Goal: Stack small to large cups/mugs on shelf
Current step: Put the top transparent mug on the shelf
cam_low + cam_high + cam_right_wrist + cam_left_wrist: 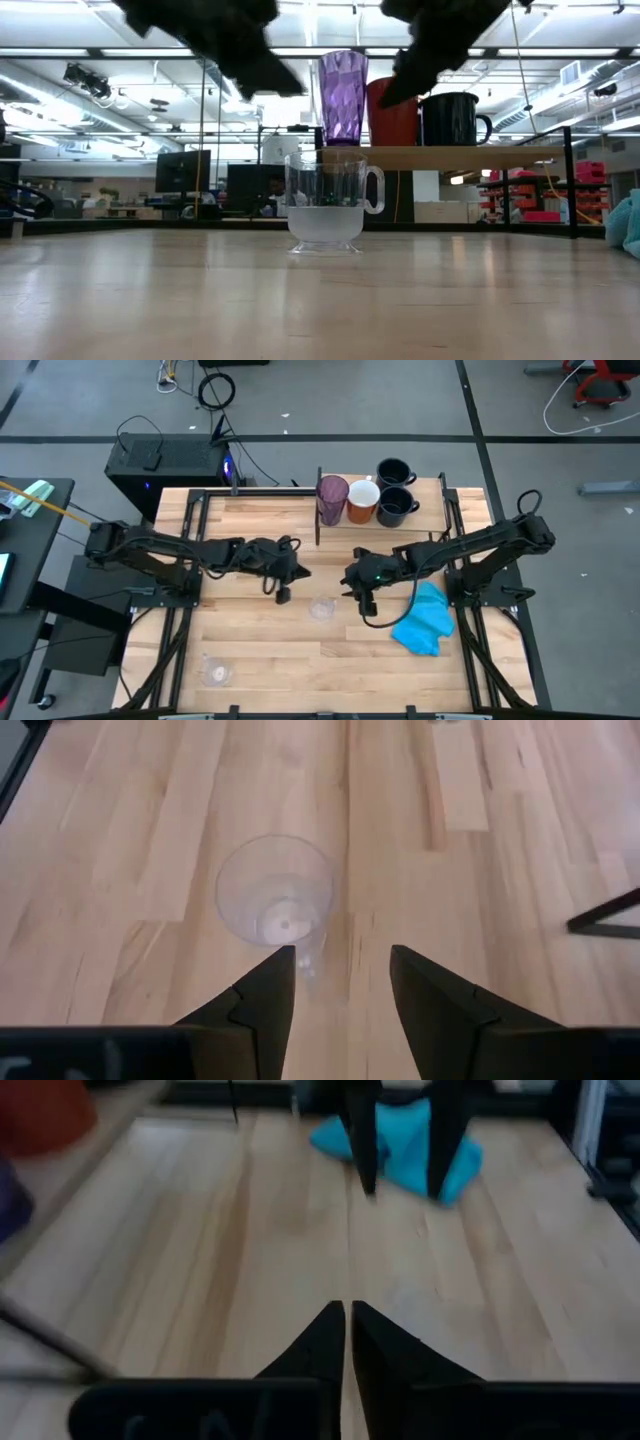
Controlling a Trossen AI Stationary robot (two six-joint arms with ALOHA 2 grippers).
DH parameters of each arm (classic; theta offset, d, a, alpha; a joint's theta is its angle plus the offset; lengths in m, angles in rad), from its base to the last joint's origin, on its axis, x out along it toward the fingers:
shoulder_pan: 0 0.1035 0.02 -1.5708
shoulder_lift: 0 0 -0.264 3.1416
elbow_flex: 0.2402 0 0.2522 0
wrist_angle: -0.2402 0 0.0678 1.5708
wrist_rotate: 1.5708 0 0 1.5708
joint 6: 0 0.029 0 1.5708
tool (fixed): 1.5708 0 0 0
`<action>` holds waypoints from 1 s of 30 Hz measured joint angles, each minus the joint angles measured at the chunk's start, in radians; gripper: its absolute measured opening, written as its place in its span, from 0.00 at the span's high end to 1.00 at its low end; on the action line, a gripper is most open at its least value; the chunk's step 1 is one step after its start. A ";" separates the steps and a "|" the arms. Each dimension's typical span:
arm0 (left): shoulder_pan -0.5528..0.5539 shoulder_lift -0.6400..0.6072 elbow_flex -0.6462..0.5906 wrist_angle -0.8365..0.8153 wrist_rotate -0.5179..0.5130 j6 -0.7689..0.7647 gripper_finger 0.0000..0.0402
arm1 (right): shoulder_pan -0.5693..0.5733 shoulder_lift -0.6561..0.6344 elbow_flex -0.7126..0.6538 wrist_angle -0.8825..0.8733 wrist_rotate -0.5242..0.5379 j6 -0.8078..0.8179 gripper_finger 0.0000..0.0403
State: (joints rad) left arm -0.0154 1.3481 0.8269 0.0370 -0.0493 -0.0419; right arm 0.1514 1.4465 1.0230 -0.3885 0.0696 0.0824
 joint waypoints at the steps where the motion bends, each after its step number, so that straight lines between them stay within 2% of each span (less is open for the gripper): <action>1: -0.001 -0.014 -0.004 -0.019 0.001 0.000 0.94 | 0.000 0.004 0.000 0.001 -0.004 0.000 0.57; 6: -0.016 -0.052 0.001 -0.003 -0.010 0.001 0.99 | -0.001 0.029 0.000 0.027 -0.023 -0.012 0.57; 16: -0.029 -0.067 -0.002 -0.055 -0.024 -0.031 0.90 | -0.001 0.126 0.000 0.137 -0.034 -0.071 0.57; 22: -0.029 -0.067 -0.002 -0.066 -0.022 -0.052 0.93 | -0.001 0.180 -0.001 0.159 -0.039 -0.085 0.57; 30: -0.029 -0.067 -0.002 -0.106 -0.022 -0.060 0.97 | -0.001 0.188 -0.002 0.145 -0.052 -0.084 0.57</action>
State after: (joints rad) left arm -0.0442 1.2808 0.8246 -0.0693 -0.0714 -0.1021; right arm 0.1509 1.6344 1.0214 -0.2439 0.0173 -0.0013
